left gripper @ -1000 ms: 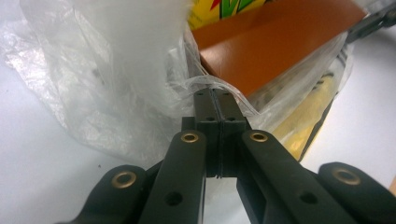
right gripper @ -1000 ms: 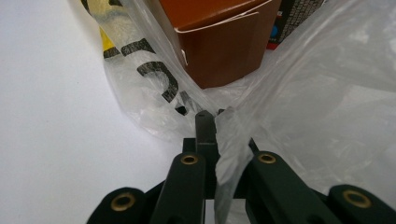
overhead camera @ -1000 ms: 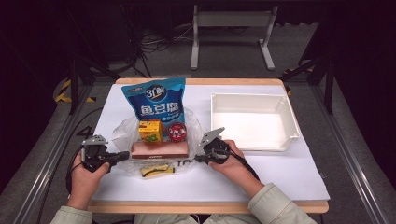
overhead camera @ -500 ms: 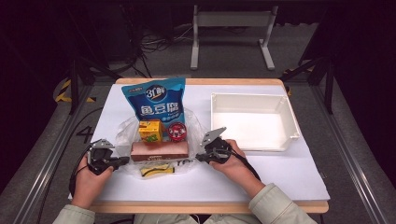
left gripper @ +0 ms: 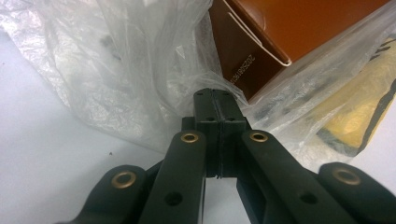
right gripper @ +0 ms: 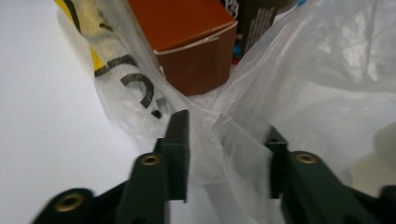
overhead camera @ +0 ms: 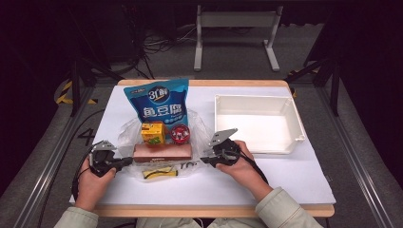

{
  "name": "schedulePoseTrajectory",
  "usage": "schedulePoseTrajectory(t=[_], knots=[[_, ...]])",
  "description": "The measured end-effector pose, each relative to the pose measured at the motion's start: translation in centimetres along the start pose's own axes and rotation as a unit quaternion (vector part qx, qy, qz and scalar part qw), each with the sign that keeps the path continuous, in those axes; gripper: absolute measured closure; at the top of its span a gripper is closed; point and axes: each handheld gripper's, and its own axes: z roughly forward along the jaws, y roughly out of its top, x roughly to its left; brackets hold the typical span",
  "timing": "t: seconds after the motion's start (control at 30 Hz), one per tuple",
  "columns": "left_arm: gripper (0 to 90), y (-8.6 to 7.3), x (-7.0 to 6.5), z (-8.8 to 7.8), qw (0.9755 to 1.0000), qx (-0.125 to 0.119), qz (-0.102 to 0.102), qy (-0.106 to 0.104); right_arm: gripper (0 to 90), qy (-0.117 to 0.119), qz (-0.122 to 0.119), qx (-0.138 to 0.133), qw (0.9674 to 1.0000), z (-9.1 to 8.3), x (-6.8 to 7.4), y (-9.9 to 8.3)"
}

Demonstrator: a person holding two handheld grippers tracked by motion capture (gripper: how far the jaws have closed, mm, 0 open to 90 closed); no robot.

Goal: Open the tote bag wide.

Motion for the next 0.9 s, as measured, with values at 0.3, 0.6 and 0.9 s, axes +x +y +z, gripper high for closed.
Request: schedulePoseTrajectory(t=[0.3,0.6,0.9], knots=[[89.8,0.0,-0.1,-0.1,1.0000,-0.003,0.004,-0.001,44.0,-0.014,0.014,-0.067,0.9976,-2.4,0.1,0.2],[89.6,-0.1,0.0,-0.4,0.9999,-0.008,0.004,-0.009,36.8,-0.019,0.016,-0.112,0.9934,-4.5,0.1,0.5],[89.5,-0.3,-0.2,-0.4,0.9999,0.000,0.006,-0.014,35.0,-0.022,-0.002,-0.135,0.9905,-6.7,0.4,2.8]])
